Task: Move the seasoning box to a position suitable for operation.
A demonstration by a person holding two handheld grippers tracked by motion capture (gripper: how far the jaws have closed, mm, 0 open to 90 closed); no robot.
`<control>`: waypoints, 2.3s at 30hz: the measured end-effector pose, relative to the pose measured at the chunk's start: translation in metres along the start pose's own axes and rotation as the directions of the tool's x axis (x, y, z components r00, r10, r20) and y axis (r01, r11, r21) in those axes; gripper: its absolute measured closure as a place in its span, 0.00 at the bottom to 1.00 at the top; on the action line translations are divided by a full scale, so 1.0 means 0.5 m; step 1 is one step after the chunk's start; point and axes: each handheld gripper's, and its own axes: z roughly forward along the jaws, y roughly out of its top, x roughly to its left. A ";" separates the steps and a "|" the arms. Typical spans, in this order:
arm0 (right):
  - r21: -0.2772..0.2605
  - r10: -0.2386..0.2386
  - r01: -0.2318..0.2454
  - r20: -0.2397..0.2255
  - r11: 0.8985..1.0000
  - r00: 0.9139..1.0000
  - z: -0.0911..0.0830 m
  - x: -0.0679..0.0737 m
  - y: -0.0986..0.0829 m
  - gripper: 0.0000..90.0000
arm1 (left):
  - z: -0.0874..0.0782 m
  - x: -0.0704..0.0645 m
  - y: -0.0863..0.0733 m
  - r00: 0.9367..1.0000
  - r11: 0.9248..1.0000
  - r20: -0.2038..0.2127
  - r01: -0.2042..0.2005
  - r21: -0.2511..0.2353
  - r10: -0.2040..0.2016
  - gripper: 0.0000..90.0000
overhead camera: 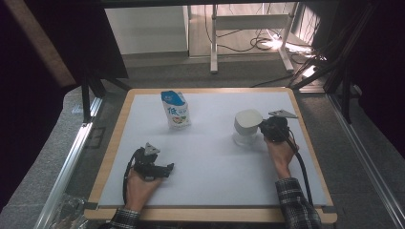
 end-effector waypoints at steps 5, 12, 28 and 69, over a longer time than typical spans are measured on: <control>0.005 0.009 -0.009 -0.004 1.000 1.000 -0.027 0.001 -0.015 0.89 | 0.000 0.000 0.000 1.000 1.000 0.000 0.000 0.000 0.000 0.04; 0.013 0.004 -0.004 -0.007 1.000 1.000 -0.061 0.015 -0.029 0.89 | 0.000 0.000 0.000 1.000 1.000 0.000 -0.001 0.000 0.001 0.04; 0.018 0.031 -0.031 -0.004 0.999 1.000 -0.121 0.071 -0.092 0.89 | 0.000 0.000 0.000 1.000 1.000 0.000 0.000 0.000 0.000 0.04; 0.084 -0.045 0.063 -0.205 0.995 0.978 -0.204 0.028 -0.084 0.96 | 0.000 -0.001 0.000 1.000 1.000 0.000 0.003 0.000 -0.003 0.04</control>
